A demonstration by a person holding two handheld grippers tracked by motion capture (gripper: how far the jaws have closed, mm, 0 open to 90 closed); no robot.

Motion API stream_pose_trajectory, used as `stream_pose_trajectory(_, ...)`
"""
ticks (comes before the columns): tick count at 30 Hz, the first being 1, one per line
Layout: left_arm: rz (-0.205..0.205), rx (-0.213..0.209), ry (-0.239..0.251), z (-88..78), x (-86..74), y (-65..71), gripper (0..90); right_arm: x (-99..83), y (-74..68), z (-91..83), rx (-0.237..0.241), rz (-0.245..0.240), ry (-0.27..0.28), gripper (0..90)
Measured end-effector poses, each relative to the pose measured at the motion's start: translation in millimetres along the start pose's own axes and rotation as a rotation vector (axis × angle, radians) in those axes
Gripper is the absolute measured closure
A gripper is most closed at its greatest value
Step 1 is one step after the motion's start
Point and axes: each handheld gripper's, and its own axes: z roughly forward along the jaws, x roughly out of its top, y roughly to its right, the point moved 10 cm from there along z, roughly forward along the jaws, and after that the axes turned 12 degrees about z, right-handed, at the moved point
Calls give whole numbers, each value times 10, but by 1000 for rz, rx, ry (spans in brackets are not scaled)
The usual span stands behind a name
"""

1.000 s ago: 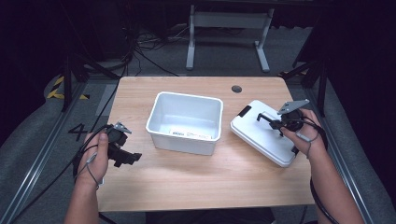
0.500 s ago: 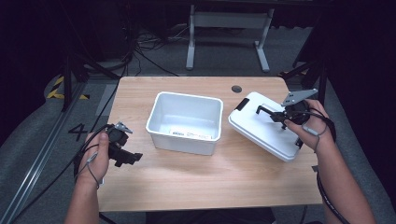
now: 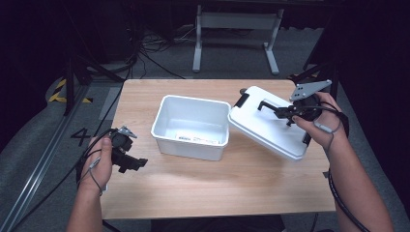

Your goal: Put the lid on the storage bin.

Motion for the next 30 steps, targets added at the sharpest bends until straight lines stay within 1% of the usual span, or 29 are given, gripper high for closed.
stream_pose_trajectory(9,-7,-1,3,-4,3,-3,184,284,-171,2,18,-56,11,851)
stream_pose_trajectory(10,-7,-1,3,-4,3,-3,184,284,-171,2,18,-56,11,851)
stream_pose_trajectory(11,-7,0,6,-5,8,-4,184,350,-215,12,26,-67,12,850)
stream_pose_trajectory(13,-7,0,6,-6,8,0,184,424,-259,27,35,-86,18,851)
stream_pose_trajectory(15,-7,0,6,-8,6,3,184,456,-285,35,41,-89,17,851)
stream_pose_trajectory(16,-4,3,2,-21,-5,4,184,531,-332,59,55,-103,23,851)
stream_pose_trajectory(18,-6,3,5,-30,-11,8,184,602,-373,92,67,-116,27,851)
stream_pose_trajectory(19,-10,2,7,-43,-23,11,184,602,-373,92,67,-116,27,851)
stream_pose_trajectory(20,-15,7,11,-58,-42,7,183,665,-412,134,74,-124,29,851)
stream_pose_trajectory(22,-19,12,11,-74,-68,4,184,721,-459,180,89,-133,28,851)
stream_pose_trajectory(23,-14,15,14,-84,-81,-1,185,750,-487,201,101,-140,27,851)
stream_pose_trajectory(24,-14,15,14,-84,-81,-1,185,750,-487,201,101,-140,27,851)
stream_pose_trajectory(27,-23,18,16,-109,-137,14,185,861,-584,266,128,-158,33,851)
stream_pose_trajectory(30,-41,20,13,-131,-195,26,185,940,-635,319,134,-178,35,851)
